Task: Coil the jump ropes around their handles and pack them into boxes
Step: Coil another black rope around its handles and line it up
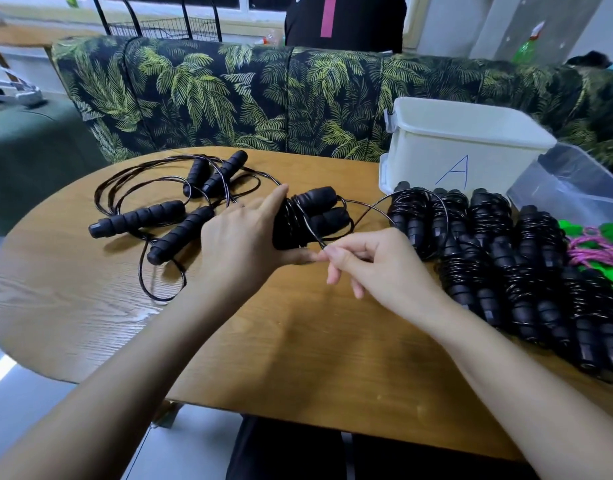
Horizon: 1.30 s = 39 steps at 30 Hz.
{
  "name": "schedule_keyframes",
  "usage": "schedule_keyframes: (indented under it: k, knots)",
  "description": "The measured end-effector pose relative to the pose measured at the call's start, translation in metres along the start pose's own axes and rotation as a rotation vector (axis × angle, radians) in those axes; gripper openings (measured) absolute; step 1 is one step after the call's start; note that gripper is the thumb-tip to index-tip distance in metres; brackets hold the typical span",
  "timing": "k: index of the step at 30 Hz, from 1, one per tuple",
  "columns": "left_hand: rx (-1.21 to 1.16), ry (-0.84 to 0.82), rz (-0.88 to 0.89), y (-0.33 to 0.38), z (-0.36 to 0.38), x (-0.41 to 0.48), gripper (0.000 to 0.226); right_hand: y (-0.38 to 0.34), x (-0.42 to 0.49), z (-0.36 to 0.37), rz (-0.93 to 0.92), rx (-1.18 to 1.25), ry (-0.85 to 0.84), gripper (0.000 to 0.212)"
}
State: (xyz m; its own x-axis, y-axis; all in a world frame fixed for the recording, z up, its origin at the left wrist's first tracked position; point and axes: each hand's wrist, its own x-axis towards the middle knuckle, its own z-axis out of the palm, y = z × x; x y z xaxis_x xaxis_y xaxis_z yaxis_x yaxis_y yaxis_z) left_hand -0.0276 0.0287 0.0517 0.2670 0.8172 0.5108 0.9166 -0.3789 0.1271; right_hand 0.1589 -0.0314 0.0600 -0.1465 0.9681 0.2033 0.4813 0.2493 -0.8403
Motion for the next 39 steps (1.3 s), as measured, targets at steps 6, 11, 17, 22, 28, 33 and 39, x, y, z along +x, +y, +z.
schedule_keyframes:
  k: [6, 11, 17, 22, 28, 33, 39]
  knots:
    - [-0.354, -0.078, -0.077, -0.003, -0.007, -0.004, 0.114, 0.01, 0.0, 0.0, 0.142, 0.106, -0.064, 0.016]
    - [-0.674, -0.145, -0.217, -0.003, -0.001, -0.006, 0.091, 0.01, 0.007, 0.01, 0.188, 0.164, -0.016, 0.008]
    - [-1.096, -0.298, -0.315, 0.001, -0.003, -0.011, 0.066, 0.011, 0.012, 0.025, 0.285, 0.245, 0.128, 0.009]
    - [-1.118, -0.361, -0.303, -0.002, -0.01, -0.008, 0.06, 0.011, 0.022, 0.017, 0.304, -0.054, 0.311, 0.058]
    - [-1.064, -0.437, -0.252, -0.004, -0.011, -0.007, 0.061, 0.008, 0.025, 0.001, -0.19, -0.571, 0.285, 0.116]
    - [-1.052, -0.56, -0.152, 0.001, -0.02, -0.002, 0.039, 0.022, 0.033, -0.018, -0.84, -0.859, 0.136, 0.066]
    - [-1.441, -0.731, -0.488, -0.008, -0.023, 0.012, 0.096, 0.025, 0.021, -0.023, -0.62, -0.474, 0.272, 0.054]
